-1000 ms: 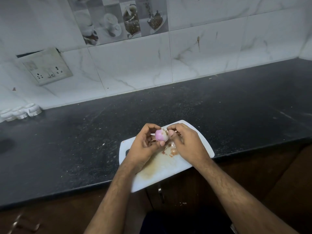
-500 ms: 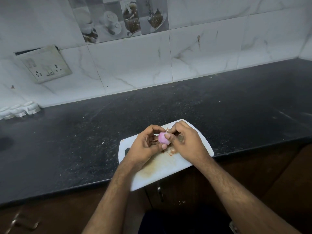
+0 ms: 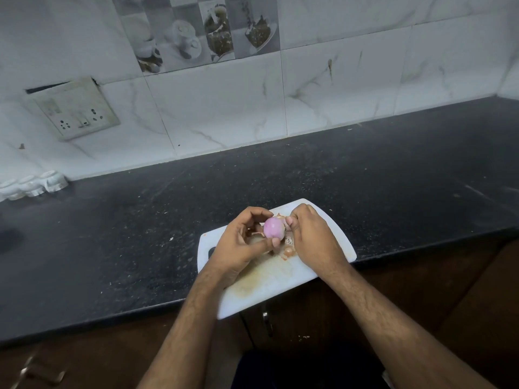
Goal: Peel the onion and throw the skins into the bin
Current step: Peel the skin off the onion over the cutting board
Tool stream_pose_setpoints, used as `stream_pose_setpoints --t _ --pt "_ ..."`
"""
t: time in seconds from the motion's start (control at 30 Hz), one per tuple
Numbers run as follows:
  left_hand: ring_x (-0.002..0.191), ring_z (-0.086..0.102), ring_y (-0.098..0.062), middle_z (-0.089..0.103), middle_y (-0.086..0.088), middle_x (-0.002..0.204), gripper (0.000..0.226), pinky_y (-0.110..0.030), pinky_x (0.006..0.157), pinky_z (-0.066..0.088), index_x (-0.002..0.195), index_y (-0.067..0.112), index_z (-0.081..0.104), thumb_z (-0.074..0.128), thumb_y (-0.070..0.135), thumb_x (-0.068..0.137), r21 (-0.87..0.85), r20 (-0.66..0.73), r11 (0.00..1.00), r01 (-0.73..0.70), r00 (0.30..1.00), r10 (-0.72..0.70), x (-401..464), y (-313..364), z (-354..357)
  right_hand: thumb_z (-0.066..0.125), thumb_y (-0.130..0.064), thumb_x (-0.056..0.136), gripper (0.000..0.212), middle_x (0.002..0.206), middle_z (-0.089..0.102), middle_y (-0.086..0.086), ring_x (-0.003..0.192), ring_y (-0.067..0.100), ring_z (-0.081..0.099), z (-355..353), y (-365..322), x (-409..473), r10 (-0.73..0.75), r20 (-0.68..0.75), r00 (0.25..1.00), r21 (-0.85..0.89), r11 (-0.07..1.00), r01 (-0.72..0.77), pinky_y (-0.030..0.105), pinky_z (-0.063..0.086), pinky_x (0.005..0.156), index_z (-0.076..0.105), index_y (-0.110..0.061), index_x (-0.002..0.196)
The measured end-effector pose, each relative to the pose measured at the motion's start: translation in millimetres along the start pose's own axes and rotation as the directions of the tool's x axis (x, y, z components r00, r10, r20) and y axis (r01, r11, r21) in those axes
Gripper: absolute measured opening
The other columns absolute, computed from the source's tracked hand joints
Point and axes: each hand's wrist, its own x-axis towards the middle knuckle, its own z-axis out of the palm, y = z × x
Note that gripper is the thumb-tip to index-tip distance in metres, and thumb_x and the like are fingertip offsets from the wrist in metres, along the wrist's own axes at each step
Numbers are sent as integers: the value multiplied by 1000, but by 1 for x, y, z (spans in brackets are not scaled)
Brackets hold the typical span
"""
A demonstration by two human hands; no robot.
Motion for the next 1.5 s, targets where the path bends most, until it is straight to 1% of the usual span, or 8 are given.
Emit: stream_pose_setpoints --t 0.2,0.37,0.57,0.7,0.83,1.07,1.3,1.5 --pt "94 70 -23 66 -1 115 50 -39 81 59 113 13 63 89 1 72 -1 -62 1000 20 998 -20 -1 -1 1 48 -4 100 31 107 65 -11 93 5 63 0 -1 -1 -27 -16 1000 118 993 29 23 54 81 67 -24 113" --pt "103 67 -20 73 -3 113 45 -36 81 60 113 17 74 89 -4 76 35 -50 999 11 999 -9 -1 2 1 54 -33 104 19 94 73 -12 83 -1 67 -7 -4 -6 -45 -47 998 266 962 56 13 52 66 69 -23 111" --pt "98 69 -15 71 -11 118 59 -27 77 60 125 16 67 88 -6 74 -10 -74 1000 19 997 -20 -1 2 1 62 -38 100 17 79 73 -12 70 6 72 -9 -6 -8 -39 -9 999 330 943 40 34 63 60 72 -24 101" --pt "97 72 -15 74 -5 111 65 -24 83 59 128 8 58 91 5 72 -75 -114 996 53 992 -61 -1 3 1 59 -40 101 21 74 72 -15 68 1 68 -11 -5 -6 -16 25 1000 253 967 10 23 56 64 74 -28 93" --pt "97 76 -17 73 -3 113 57 -26 80 61 126 7 60 88 14 77 -115 -116 992 60 991 -73 0 6 2 57 -39 102 22 81 74 -14 73 4 70 -9 -5 -5 -36 48 998 238 971 23 35 60 72 76 -28 97" --pt "114 71 -24 73 -15 125 38 -30 94 58 128 14 71 75 24 92 -61 -58 998 31 998 -35 -1 5 4 62 -40 100 31 108 63 -16 90 2 64 -10 -7 -9 -157 -70 985 271 947 171 22 57 72 59 -29 129" --pt "124 68 -25 73 -11 131 41 -31 100 55 138 15 66 63 32 100 -30 -40 998 64 997 -65 0 4 3 69 -16 97 6 98 74 -6 70 1 68 -9 -9 -10 -72 -5 997 395 916 68 19 57 55 73 -13 98" --pt "122 69 -26 73 -7 129 41 -38 107 54 136 18 65 60 38 101 0 -18 995 97 995 -97 -1 2 3 56 -32 103 13 100 67 -15 89 1 63 -5 -6 -6 -126 51 991 173 978 115 24 53 78 63 -22 101"
